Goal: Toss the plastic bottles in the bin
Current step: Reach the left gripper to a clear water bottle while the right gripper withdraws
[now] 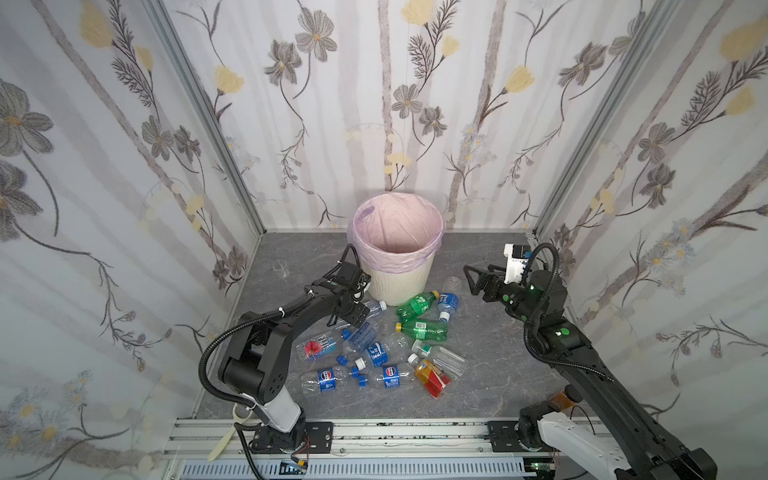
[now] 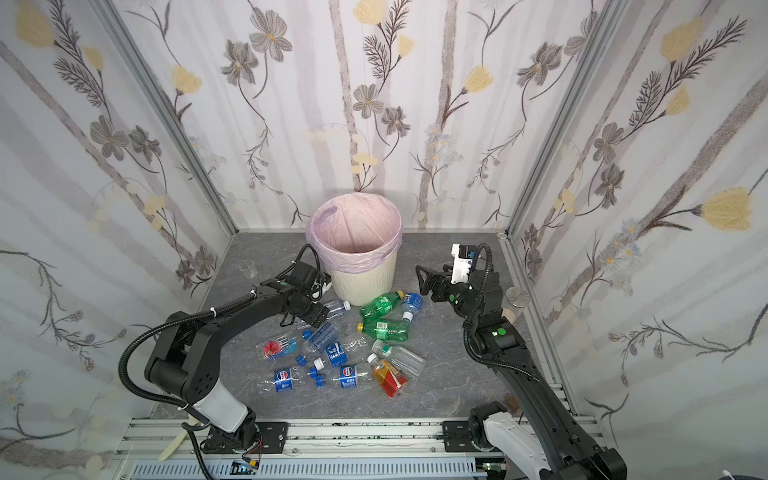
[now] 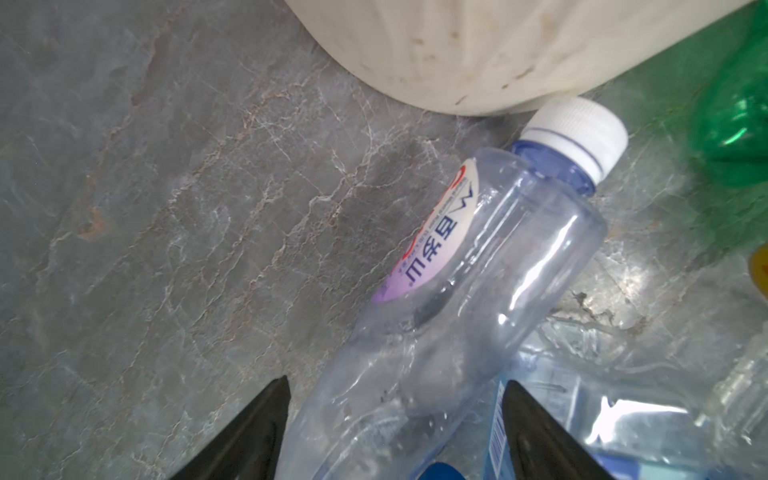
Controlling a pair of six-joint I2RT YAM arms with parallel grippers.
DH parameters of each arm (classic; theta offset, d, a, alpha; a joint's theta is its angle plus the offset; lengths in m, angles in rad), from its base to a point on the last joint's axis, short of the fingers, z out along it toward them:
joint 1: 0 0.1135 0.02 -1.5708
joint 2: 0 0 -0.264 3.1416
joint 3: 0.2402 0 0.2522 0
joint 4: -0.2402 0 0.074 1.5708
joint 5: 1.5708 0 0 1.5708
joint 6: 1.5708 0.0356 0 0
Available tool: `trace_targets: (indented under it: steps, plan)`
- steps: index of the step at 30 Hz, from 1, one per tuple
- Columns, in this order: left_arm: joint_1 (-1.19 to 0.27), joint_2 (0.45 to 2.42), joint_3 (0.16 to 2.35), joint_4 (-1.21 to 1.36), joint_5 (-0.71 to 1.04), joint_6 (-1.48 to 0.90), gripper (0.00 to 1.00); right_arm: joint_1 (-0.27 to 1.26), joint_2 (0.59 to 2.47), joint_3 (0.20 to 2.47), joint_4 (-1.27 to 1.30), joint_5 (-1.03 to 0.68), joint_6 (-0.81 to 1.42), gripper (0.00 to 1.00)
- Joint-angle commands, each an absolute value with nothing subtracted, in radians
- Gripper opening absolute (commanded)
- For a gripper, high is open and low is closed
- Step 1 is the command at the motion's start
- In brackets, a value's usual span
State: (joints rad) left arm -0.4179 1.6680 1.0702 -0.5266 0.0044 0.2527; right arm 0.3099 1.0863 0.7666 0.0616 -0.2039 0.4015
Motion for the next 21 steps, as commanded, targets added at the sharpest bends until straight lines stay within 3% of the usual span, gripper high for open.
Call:
trace_targets:
  steps: [1,15,21]
  plan:
    - [-0.417,1.699,1.087,-0.518,0.015,0.272,0.8,0.308,1.083,0.761,0.113,-0.215,0.413,0.94]
    - [-0.395,1.742,1.069,-0.48,-0.041,0.261,0.57,0.302,1.055,0.71,0.112,-0.205,0.419,0.93]
    - [-0.348,1.706,1.062,-0.466,-0.05,0.249,0.55,0.3,1.047,0.706,0.111,-0.199,0.42,0.93]
